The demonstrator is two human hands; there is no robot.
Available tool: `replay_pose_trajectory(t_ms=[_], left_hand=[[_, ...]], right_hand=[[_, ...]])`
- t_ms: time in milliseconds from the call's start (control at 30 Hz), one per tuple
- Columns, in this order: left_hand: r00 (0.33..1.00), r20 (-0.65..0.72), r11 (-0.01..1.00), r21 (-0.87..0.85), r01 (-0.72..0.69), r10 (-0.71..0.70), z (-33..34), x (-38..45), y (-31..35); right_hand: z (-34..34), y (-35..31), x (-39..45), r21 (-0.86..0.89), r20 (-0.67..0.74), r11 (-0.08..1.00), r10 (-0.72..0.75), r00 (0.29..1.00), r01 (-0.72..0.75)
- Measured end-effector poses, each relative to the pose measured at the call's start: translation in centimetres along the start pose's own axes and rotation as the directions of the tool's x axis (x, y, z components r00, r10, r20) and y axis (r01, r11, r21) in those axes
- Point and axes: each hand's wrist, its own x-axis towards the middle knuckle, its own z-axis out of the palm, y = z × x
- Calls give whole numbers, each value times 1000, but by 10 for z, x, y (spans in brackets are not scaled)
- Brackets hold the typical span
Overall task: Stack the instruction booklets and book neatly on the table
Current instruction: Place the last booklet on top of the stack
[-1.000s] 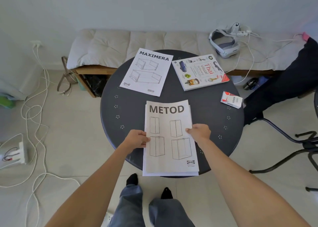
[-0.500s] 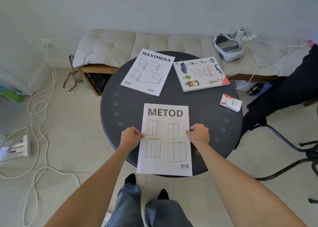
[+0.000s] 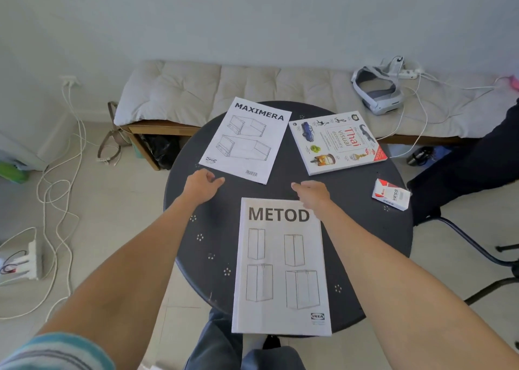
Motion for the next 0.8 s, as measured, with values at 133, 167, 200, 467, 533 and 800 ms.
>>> replay_pose_trajectory(t_ms=[133,167,200,467,533,800], left_hand=[[1000,26,999,31,-9,8,-18,45,10],[999,32,999,33,-10,9,-22,59,12],[999,40,999,41,-6,4,-25,74,14],[1000,28,998,70,-1,-1,-26,143,26],[1000,15,998,56,-23,22,-25,153,30],[998,29,997,-44,59,-58,-19,185,32]], right_hand=[[15,-32,30,176,60,977,109,992,-118],[19,-41,37,210,74,968,123,990,-136],[24,-51,45,237,87,959,138,987,-155],[49,-78,93,281,17,942,185,983,-182],[53,-81,103,286,-19,941,194,981,-180],[68,-91,120,362,-12,909,225,974,-206]])
